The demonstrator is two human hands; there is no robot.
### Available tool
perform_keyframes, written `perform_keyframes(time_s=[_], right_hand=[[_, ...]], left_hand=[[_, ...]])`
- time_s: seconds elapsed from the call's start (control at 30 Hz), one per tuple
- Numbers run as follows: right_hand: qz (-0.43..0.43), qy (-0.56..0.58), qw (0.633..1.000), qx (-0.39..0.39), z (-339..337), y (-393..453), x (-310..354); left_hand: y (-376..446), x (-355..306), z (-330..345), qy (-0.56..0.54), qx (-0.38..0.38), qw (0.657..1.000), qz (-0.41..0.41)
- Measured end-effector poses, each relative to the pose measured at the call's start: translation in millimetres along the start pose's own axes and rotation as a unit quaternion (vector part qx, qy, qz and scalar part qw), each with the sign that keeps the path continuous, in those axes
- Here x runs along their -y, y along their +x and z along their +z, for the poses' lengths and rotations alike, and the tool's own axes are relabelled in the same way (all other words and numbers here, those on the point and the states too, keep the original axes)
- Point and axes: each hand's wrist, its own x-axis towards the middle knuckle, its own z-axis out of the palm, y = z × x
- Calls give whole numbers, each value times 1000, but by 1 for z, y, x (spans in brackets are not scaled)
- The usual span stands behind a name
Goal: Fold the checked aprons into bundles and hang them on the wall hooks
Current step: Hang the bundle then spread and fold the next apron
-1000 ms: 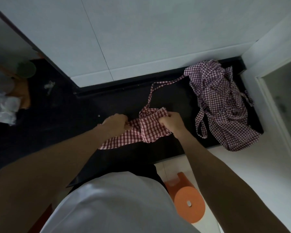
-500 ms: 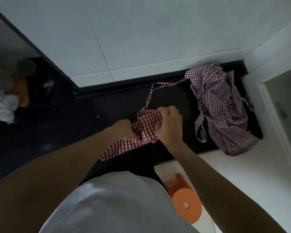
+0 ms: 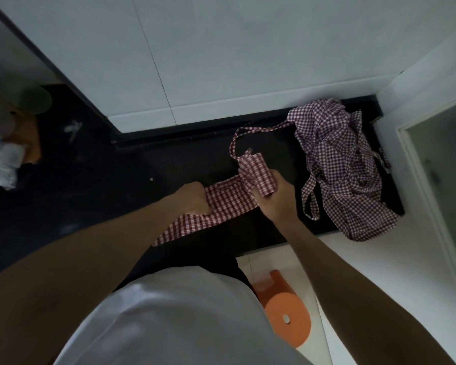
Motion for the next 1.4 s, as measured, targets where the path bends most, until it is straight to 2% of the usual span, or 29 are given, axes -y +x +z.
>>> perform_keyframes(time_s=[0.1, 0.2, 0.3, 0.43, 0.5, 0.63, 0.73, 0.83, 0.93, 0.97, 1.03, 1.07, 1.13, 1.23, 1.4], right_hand=[[68, 38, 996, -36, -14, 9, -9], [92, 40, 993, -59, -19, 13, -17], [42, 9, 996, -74, -15, 4, -13], [-95, -9, 991, -96, 10, -12, 6], [-131, -27, 989, -64, 29, -17, 11], [-151, -236, 959, 33, 66, -36, 8], [-174, -275, 942, 79, 80, -51, 8], [-157, -212, 961, 83, 79, -46, 9], [-130, -162, 977, 37, 71, -34, 11], [-75, -156, 984, 33, 68, -30, 17], [103, -115, 987, 49, 62, -25, 29], [182, -84, 978, 57, 60, -22, 33], [252, -29, 965, 61, 58, -17, 34], [234, 8, 972, 30, 59, -15, 30], [114, -7, 993, 33, 41, -11, 28]], left_hand=[[1, 3, 0, -37, -76, 996, 24], [3, 5, -4, -54, -98, 994, -3], [6, 10, -4, -38, -103, 993, -33], [10, 10, -1, -40, -103, 992, -63], [10, 9, -3, -59, -93, 991, -79], [10, 14, -9, -84, -75, 989, -94], [10, 18, -10, -73, -71, 991, -83], [11, 21, -9, -81, -61, 993, -66], [8, 23, -5, -67, -70, 991, -88], [6, 23, -4, -30, -83, 991, -104], [4, 22, 0, 74, -123, 983, -119], [3, 23, 1, 94, -132, 980, -113], [-1, 25, 2, 68, -108, 986, -106], [-1, 34, 3, 17, -62, 994, -88], [-2, 33, -4, -128, 26, 984, -123]])
